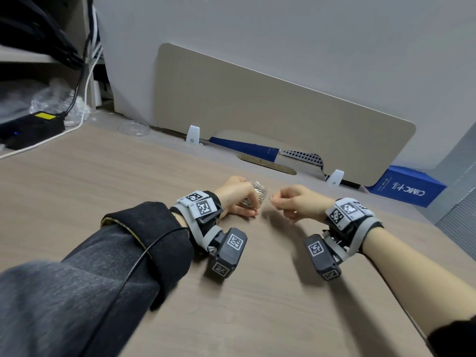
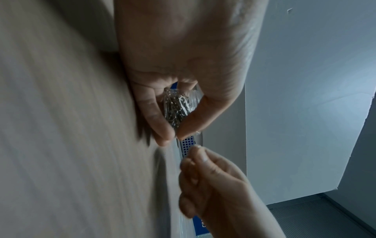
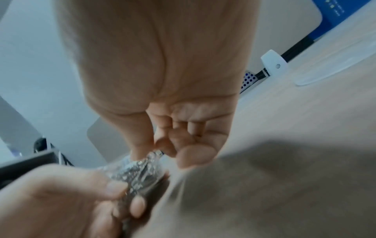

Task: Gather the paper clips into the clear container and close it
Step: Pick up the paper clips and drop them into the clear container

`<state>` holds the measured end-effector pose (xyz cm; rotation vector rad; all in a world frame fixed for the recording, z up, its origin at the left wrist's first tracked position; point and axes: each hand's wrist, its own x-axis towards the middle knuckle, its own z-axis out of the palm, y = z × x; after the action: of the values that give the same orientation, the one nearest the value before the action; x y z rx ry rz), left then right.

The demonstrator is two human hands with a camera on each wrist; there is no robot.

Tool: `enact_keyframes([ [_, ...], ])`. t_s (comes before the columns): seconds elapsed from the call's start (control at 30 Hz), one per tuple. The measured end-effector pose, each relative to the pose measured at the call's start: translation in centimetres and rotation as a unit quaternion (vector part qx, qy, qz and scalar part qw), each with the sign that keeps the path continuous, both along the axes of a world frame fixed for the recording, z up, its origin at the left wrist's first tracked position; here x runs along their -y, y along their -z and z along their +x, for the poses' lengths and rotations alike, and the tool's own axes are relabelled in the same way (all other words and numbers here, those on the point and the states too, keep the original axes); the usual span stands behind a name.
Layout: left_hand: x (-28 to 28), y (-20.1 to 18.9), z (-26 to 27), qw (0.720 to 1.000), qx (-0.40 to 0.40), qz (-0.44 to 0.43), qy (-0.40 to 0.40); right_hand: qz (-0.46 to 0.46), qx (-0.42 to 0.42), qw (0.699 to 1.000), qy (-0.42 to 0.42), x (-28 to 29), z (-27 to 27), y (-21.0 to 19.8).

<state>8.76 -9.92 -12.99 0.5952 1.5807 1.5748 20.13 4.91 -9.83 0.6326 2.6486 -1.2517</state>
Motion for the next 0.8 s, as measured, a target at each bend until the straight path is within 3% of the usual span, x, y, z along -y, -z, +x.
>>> enact_keyframes([
  [0.17,-0.1,0.1,0.1,1.0,-0.013,-0.003,0.02,0.006,-0.133,0.99,0.047,0.8,-1.4,-1.4],
  [0.3,0.1,0.0,0.0,1.0,-0.016,-0.002,0.026,0.064,-0.143,0.986,0.048,1.7,-2.6,-1.2],
  [0.4,0.0,0.0,0.0,0.999,-0.015,-0.003,0.028,0.056,-0.168,0.978,0.106,1.3,-2.5,-0.4],
  [0.5,-0.1,0.0,0.0,0.999,-0.02,-0.006,0.027,0.031,-0.136,0.978,0.154,0.5,-1.7,0.0],
  [0.6,-0.1,0.0,0.1,0.999,-0.019,-0.005,0.028,-0.041,-0.074,0.987,0.138,0.2,-1.0,0.3],
  [0.8,-0.1,0.2,0.1,0.999,-0.016,0.0,0.034,-0.099,-0.068,0.985,0.121,0.8,-1.1,1.0],
])
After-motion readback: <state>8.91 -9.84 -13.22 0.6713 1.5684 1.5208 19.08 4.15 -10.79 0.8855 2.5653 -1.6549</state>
